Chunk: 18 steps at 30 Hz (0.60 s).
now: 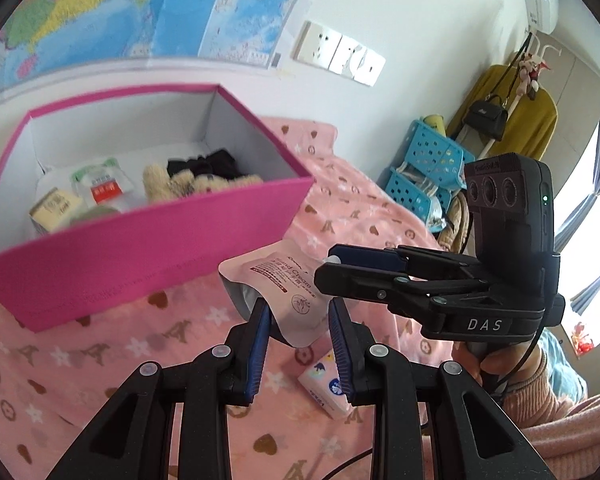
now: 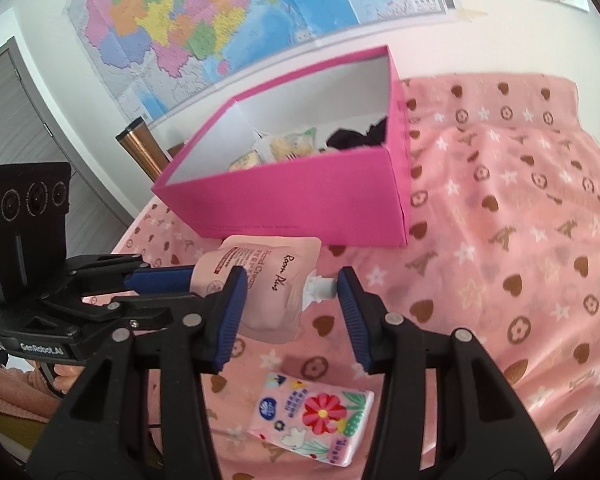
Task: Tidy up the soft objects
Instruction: 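Grasp the pink hand-cream pouch with the left tool and lift it, then carry the pink pouch into the magenta box and open the left tool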
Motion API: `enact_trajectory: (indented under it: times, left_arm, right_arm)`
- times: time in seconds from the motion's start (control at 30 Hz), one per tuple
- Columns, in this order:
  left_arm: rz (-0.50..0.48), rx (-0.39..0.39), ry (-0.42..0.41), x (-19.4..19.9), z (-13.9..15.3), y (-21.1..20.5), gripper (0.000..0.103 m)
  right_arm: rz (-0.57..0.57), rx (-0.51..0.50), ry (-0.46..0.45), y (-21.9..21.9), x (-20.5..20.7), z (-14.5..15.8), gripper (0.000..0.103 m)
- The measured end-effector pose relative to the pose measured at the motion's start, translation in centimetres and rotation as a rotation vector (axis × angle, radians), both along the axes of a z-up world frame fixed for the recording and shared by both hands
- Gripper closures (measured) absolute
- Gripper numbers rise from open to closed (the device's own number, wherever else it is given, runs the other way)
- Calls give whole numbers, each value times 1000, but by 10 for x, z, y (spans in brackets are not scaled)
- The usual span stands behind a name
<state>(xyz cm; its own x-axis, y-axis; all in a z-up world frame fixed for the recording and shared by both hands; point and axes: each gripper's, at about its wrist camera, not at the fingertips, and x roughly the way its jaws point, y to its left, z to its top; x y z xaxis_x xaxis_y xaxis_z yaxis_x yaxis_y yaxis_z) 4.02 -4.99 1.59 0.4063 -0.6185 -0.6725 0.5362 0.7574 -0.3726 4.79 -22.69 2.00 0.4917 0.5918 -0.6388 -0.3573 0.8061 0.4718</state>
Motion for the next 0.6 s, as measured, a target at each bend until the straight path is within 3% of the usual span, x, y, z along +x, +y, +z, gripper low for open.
enact_trajectory:
  times: [0.6]
  left_arm:
    - [83, 51, -192, 25, 61, 25, 70]
  right_arm:
    - [60, -5, -182, 32, 43, 63, 53]
